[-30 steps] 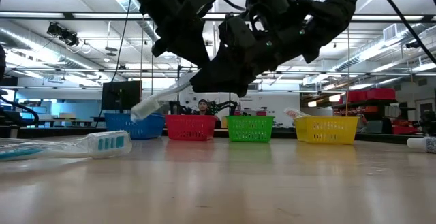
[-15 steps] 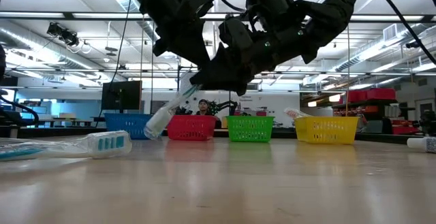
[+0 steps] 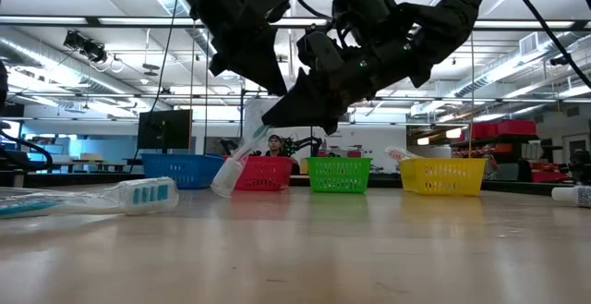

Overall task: Pick & Place Travel size toiletries
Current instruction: Put the blue toothbrush into the yellow bin

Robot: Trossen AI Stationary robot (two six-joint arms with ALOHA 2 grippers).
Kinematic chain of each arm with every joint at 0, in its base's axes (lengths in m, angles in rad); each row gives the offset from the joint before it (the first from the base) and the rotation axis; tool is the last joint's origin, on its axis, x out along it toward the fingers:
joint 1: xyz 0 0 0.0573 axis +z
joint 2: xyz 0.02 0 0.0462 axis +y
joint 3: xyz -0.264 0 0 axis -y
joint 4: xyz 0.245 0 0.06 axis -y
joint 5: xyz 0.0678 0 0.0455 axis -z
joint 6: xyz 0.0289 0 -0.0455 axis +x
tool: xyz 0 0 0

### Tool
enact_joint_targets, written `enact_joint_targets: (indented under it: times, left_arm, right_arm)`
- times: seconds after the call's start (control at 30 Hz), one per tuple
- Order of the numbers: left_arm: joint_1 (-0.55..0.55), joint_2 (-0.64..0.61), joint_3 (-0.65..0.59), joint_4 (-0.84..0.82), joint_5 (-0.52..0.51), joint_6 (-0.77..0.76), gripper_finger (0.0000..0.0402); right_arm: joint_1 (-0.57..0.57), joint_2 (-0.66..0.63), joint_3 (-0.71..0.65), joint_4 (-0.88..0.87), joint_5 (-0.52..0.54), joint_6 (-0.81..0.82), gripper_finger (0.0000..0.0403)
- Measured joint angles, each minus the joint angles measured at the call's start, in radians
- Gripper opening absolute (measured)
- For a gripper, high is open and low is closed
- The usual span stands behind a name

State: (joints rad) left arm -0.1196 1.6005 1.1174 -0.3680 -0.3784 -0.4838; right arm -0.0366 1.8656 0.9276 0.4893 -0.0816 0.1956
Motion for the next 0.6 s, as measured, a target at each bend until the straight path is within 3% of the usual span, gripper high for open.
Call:
enact_joint_targets:
  times: [0.3, 0.4, 0.6]
  left_arm:
    - [0.002, 0.000, 0.000, 0.008, -0.010, 0.095, 0.0091]
    - [0.001, 0.000, 0.000, -0.008, -0.077, 0.122, 0.0124]
    - [0.010, -0.038, 0.000, -0.119, -0.209, 0.124, 0.0161]
  right_arm:
    - [-0.020, -0.099, 0.000, -0.144, 0.000, 0.002, 0.0023]
    - [-0.032, -0.170, 0.001, -0.294, 0.011, 0.003, 0.0023]
    - [-0.058, -0.376, 0.001, -0.650, 0.211, 0.039, 0.0023]
